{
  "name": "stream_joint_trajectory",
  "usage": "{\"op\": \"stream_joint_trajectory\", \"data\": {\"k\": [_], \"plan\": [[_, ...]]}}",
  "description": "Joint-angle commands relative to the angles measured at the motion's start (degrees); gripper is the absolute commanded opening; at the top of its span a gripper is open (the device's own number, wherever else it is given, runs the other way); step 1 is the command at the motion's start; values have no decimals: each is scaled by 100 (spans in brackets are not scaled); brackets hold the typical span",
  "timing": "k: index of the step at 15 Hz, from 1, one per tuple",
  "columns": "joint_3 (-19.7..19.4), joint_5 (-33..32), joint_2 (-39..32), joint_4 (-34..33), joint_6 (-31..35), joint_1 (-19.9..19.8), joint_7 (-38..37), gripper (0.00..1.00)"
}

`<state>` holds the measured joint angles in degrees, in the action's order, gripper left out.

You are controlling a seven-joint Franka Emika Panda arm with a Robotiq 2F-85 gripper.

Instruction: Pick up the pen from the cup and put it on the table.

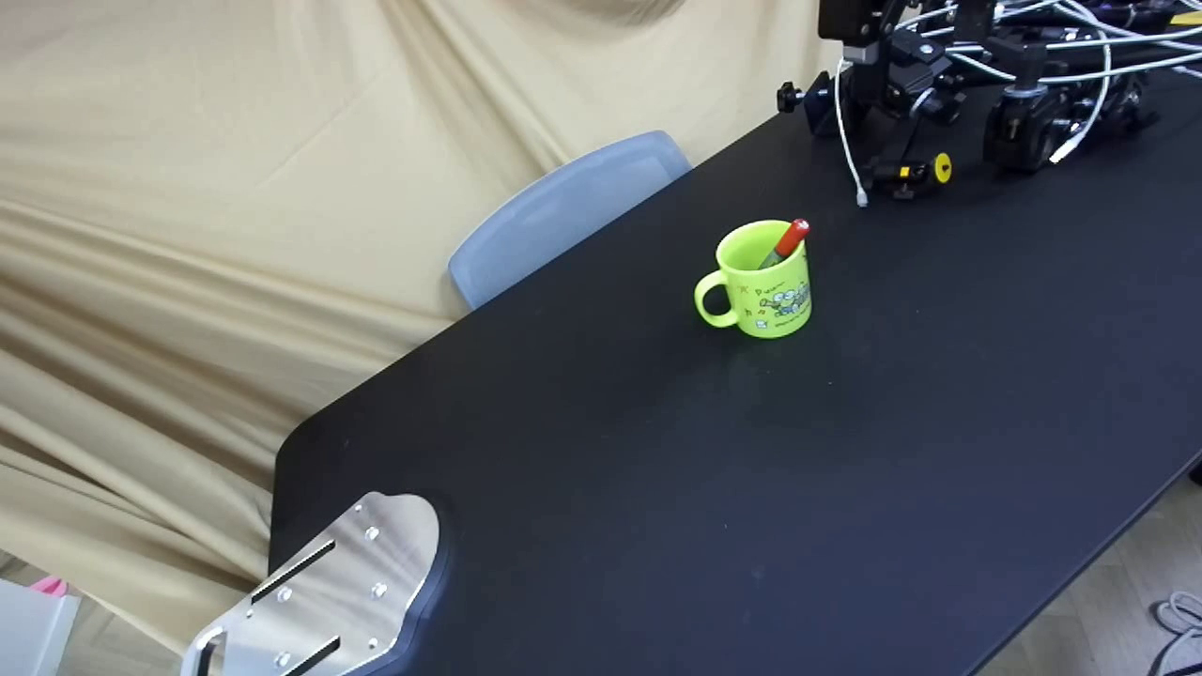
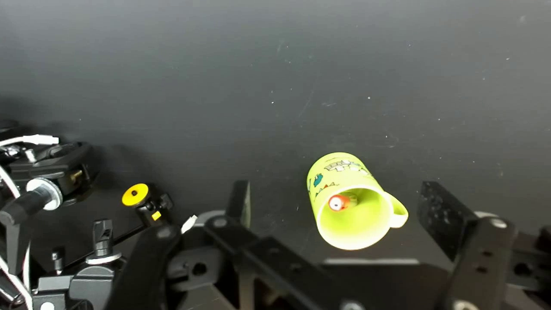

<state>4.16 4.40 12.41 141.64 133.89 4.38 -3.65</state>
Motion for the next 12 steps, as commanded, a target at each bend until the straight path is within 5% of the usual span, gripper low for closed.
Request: {"op": "stream_joint_trajectory", "data": {"k": [1, 12], "plan": [[-4, 17, 2, -20, -22, -7, -5, 100], [47, 2, -1568, -99, 2164, 82, 932, 100]]}}
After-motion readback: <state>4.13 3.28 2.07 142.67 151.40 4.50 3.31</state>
